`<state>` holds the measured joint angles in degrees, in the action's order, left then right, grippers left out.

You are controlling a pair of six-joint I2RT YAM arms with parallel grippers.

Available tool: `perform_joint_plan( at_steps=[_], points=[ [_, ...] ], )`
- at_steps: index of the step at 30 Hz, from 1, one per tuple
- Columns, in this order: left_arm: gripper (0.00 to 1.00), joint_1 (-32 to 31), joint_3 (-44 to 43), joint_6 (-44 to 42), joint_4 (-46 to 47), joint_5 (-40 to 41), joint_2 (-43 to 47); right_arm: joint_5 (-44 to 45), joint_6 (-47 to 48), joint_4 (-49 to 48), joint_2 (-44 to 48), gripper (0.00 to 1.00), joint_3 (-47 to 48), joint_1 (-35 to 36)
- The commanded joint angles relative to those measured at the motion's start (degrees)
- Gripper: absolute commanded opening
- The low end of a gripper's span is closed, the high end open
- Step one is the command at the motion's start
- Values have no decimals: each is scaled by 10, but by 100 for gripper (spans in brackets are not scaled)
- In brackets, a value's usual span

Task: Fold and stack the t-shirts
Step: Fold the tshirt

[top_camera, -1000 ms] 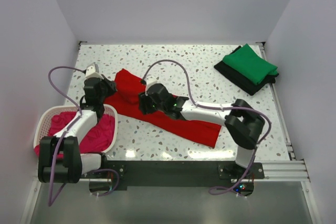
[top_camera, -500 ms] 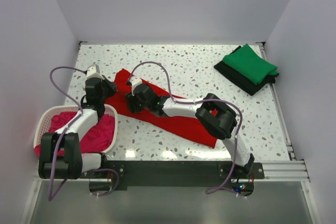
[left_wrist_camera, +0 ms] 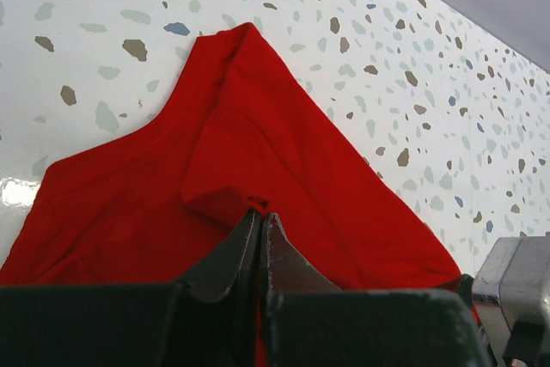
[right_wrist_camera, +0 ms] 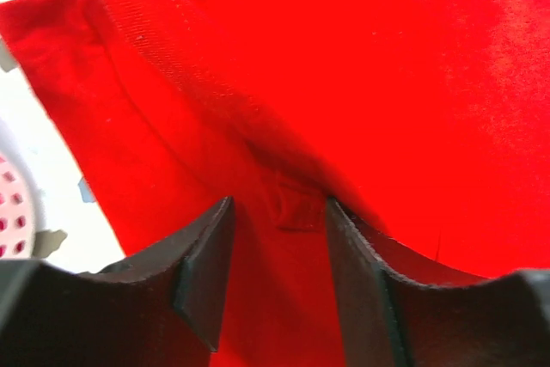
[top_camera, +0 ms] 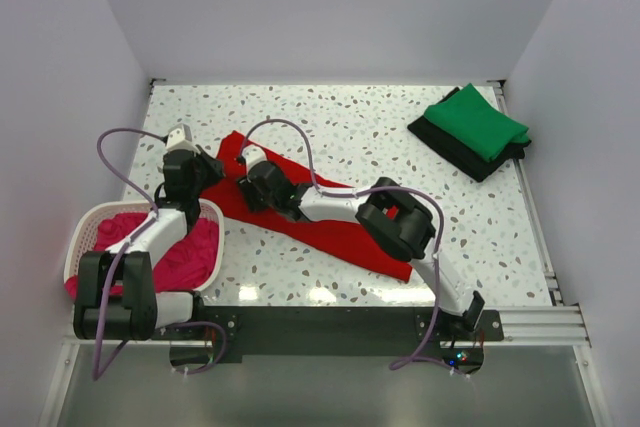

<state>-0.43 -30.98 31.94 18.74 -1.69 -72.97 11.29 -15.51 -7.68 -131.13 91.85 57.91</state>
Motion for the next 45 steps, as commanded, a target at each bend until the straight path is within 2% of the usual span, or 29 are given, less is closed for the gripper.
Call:
perform_joint_plan(
  at_steps=[1, 9, 12, 20, 31, 34, 35, 37, 38, 41, 45],
  points=[
    [0, 4, 7, 2, 30, -7, 6, 43, 15, -11, -9, 49, 29, 2],
    [0, 4, 13, 4, 28, -7, 12, 79, 17, -10, -9, 15, 19, 1],
    [0, 4, 13, 4, 26, -6, 12, 80, 14, -15, -1, 7, 12, 1],
    [0, 4, 11, 1, 7, 38, 20, 59, 3, -27, 43, 0, -33, 2],
    [0, 4, 16, -4, -5, 26, 32, 37, -8, -25, 91, 0, -87, 2],
    [13, 4, 24, -5, -5, 9, 41, 33, -9, -26, 103, 0, -98, 2],
    [23, 4, 29, -5, -5, 1, 45, 35, -10, -26, 105, 0, -101, 2],
    [35, 4, 34, -5, -5, -3, 61, 35, -9, -23, 112, 0, -106, 3],
    [46, 4, 38, -4, -7, -4, 67, 35, -9, -21, 112, 0, -108, 2],
    [55, 3, 41, -4, -19, -5, 89, 32, -9, -13, 112, 0, -107, 2],
    [57, 4, 38, -4, -25, -9, 105, 33, -8, -5, 112, 0, -108, 2]
  ],
)
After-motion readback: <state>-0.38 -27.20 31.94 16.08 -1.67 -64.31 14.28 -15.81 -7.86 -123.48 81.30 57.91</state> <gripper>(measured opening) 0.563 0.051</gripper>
